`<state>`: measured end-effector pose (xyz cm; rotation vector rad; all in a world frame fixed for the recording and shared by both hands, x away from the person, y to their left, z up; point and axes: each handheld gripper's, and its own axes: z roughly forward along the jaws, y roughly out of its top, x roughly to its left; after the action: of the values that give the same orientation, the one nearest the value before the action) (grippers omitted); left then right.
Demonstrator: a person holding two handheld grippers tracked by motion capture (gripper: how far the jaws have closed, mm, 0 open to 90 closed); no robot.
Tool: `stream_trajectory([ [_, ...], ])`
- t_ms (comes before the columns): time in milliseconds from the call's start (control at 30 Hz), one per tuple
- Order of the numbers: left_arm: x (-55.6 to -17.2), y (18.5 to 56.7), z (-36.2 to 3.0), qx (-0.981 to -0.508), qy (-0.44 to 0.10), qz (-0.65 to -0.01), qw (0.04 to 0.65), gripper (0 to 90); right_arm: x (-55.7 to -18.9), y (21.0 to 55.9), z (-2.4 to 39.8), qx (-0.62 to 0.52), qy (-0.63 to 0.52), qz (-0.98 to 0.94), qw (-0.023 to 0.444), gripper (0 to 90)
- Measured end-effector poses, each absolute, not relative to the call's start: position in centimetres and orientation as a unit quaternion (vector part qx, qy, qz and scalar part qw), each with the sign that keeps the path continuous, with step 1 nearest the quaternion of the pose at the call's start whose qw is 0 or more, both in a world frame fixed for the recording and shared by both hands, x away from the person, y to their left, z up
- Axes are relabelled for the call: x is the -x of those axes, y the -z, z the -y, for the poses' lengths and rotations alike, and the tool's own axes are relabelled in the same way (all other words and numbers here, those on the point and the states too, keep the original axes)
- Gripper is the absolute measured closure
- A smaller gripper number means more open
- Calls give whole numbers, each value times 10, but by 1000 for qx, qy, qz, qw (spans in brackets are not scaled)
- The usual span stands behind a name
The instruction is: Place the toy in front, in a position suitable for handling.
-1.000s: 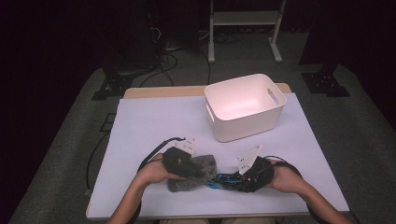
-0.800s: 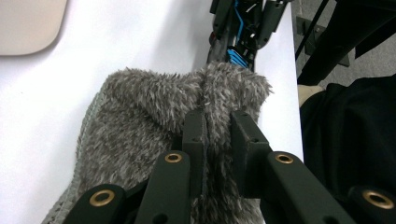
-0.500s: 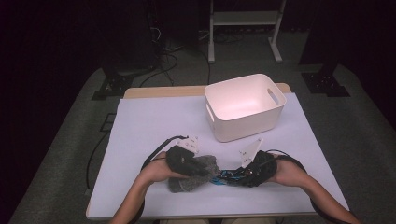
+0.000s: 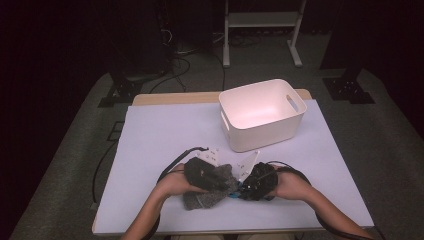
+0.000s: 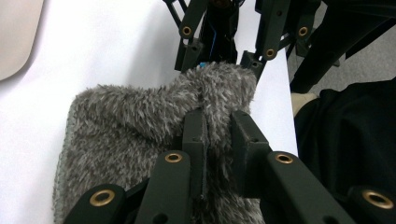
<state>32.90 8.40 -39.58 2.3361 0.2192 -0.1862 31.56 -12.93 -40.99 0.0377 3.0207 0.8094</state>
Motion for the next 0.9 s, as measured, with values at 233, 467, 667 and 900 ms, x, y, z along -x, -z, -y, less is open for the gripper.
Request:
stream_trajectory([
  [233,-336,409,-99,-904,94,-117,401,774,-318,408,128,-27,-253,-967,-3,546],
  [467,-335,408,-96,-905,93,-113,398,774,-318,405,113,-41,-221,-975,2,608],
  [667,-335,402,-102,-903,86,-114,406,775,-322,404,112,-36,-240,-970,-4,615],
  [900,-338,361,-117,-899,52,-112,420,784,-330,393,107,-42,-329,-943,2,615],
])
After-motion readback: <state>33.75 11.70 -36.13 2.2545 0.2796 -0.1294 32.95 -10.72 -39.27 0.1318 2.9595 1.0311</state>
